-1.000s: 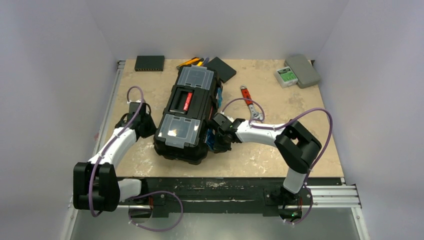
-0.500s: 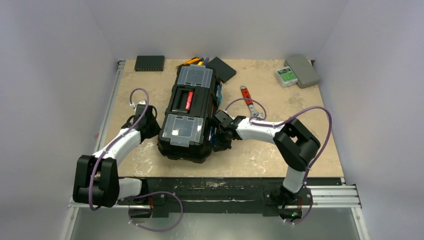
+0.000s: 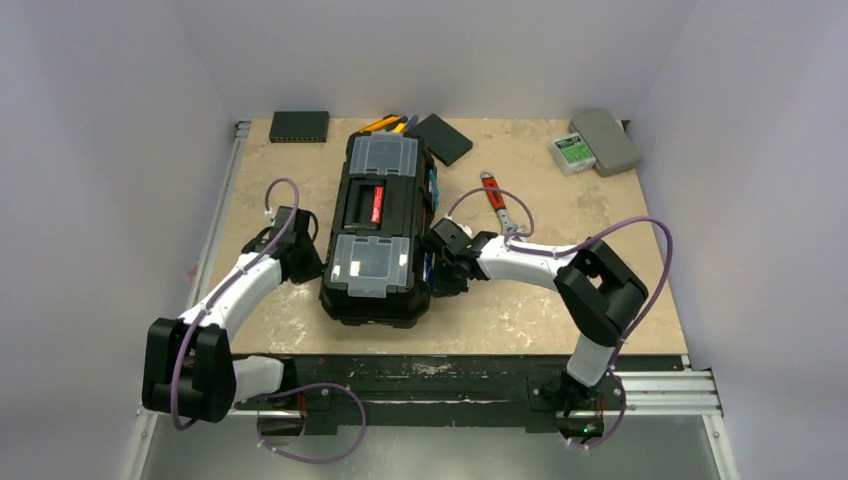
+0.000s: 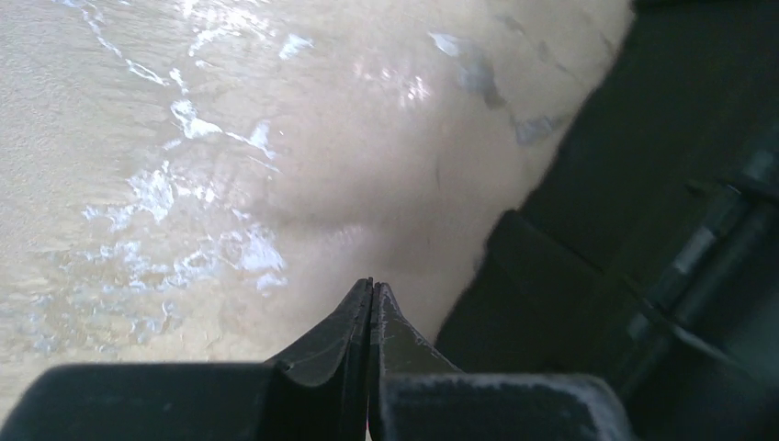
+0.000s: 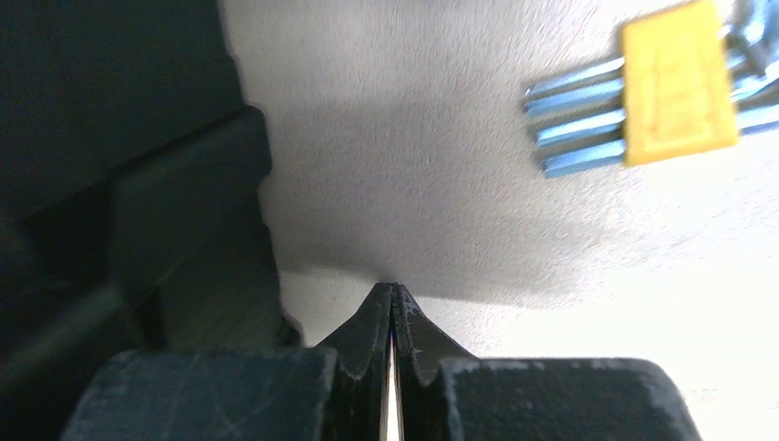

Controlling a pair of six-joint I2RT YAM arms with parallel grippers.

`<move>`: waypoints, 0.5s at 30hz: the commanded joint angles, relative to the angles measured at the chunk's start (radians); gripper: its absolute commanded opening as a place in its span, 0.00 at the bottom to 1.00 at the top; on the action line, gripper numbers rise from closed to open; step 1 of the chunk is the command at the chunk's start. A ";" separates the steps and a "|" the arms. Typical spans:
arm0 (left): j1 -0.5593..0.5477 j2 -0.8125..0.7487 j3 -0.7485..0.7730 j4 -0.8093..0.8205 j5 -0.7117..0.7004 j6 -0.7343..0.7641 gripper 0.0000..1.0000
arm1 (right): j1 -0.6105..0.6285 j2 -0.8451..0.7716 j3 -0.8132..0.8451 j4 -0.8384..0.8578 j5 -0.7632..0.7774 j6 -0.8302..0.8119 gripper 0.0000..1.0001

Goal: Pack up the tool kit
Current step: Close the toolbox at the center of the board.

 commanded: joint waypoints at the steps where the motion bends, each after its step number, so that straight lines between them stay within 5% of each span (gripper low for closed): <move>1: -0.104 -0.089 0.103 -0.046 0.399 -0.032 0.00 | 0.001 -0.157 0.035 0.392 0.009 -0.020 0.00; 8: -0.158 -0.078 0.045 0.110 0.459 -0.122 0.00 | -0.151 -0.377 -0.067 0.293 0.104 -0.098 0.00; 15: -0.029 -0.255 0.155 -0.082 0.290 -0.005 0.00 | -0.193 -0.645 -0.141 0.221 0.328 -0.282 0.03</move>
